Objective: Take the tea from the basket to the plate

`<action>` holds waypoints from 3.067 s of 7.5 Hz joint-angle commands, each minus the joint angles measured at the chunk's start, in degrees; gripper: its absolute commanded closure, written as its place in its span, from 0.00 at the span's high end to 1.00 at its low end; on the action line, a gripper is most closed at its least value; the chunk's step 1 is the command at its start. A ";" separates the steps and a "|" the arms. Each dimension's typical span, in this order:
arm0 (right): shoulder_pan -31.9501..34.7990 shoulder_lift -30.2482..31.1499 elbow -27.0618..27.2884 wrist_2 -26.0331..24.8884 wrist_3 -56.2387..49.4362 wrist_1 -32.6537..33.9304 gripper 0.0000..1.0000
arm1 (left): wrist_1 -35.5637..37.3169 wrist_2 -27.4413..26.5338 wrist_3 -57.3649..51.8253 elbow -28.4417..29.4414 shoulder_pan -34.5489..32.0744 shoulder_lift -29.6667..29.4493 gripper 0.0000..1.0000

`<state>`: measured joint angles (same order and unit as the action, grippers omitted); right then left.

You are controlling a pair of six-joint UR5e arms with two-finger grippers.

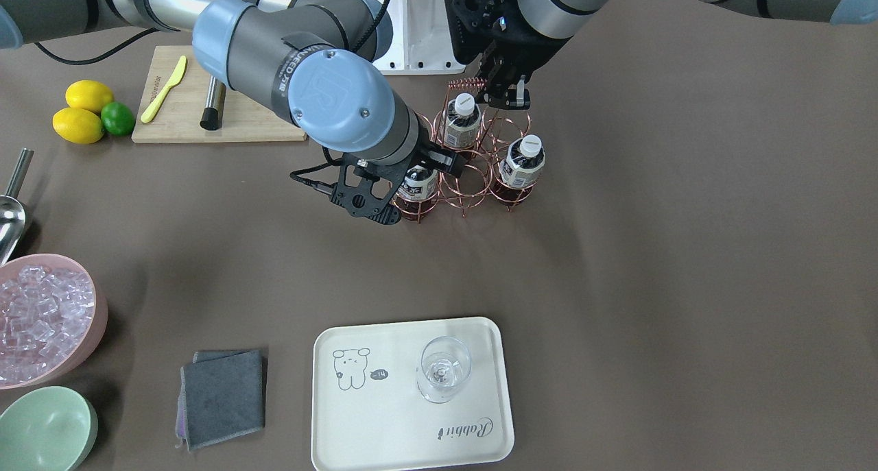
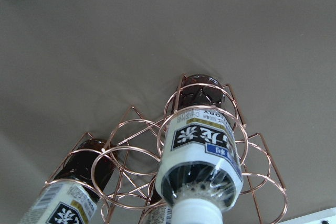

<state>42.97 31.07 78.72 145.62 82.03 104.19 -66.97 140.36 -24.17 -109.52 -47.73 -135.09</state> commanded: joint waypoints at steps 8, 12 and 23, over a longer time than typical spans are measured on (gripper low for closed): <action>9.65 8.13 20.19 7.30 -0.65 10.19 0.00 | -0.62 0.00 0.00 0.01 0.00 0.09 0.00; 12.66 5.94 21.51 6.61 -3.52 17.37 0.00 | -0.62 0.00 -0.09 0.01 -0.35 0.09 0.00; 14.52 -16.12 -36.44 -6.81 -41.21 -9.97 0.00 | 10.71 7.03 -20.00 -13.15 -29.22 19.11 0.00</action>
<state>58.85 16.15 43.05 143.78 46.71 94.31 -57.74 146.28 -36.51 -120.35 -69.42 -123.64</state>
